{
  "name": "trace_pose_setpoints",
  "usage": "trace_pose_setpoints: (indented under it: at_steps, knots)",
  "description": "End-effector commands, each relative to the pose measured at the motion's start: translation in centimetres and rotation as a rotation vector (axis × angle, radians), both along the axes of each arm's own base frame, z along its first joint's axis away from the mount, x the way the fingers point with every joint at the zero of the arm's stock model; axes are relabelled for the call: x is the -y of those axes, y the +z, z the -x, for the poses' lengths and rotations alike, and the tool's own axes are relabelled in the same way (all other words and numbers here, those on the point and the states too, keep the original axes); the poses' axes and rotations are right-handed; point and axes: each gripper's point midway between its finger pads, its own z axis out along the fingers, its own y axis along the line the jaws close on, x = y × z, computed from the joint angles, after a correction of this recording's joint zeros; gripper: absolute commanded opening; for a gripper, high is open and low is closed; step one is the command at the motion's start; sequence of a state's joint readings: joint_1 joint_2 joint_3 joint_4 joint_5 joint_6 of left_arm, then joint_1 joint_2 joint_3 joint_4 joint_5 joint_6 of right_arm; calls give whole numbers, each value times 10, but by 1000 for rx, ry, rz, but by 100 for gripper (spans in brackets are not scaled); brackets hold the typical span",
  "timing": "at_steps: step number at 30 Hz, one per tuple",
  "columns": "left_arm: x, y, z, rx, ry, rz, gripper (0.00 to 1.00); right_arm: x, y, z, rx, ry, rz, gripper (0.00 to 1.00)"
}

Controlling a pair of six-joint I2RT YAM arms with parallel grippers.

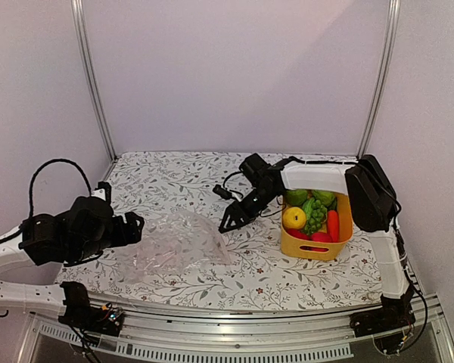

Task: Place the food in the zip-top bag and seal the zipper
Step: Adjust the zipper food storage bag at the center of the board.

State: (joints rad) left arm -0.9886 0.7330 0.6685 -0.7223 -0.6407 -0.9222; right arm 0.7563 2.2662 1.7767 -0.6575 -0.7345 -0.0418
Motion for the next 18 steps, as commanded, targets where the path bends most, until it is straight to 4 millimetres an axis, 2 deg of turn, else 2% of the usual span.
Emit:
trace_pose_setpoints:
  at_steps: [1,5,13,18]
  knots:
    - [11,-10,-4,-35,-50,-39,94,-14,-6,13,-88,32,-17,54]
    - [28,-9,-10,-44,-102,-70,93,-21,-16,22,-161,58,-37,54]
    - [57,1,-22,-64,-150,-70,90,-32,-13,29,-257,79,-92,53]
    - [66,6,-25,-64,-171,-58,89,-37,-4,37,-337,111,-153,37]
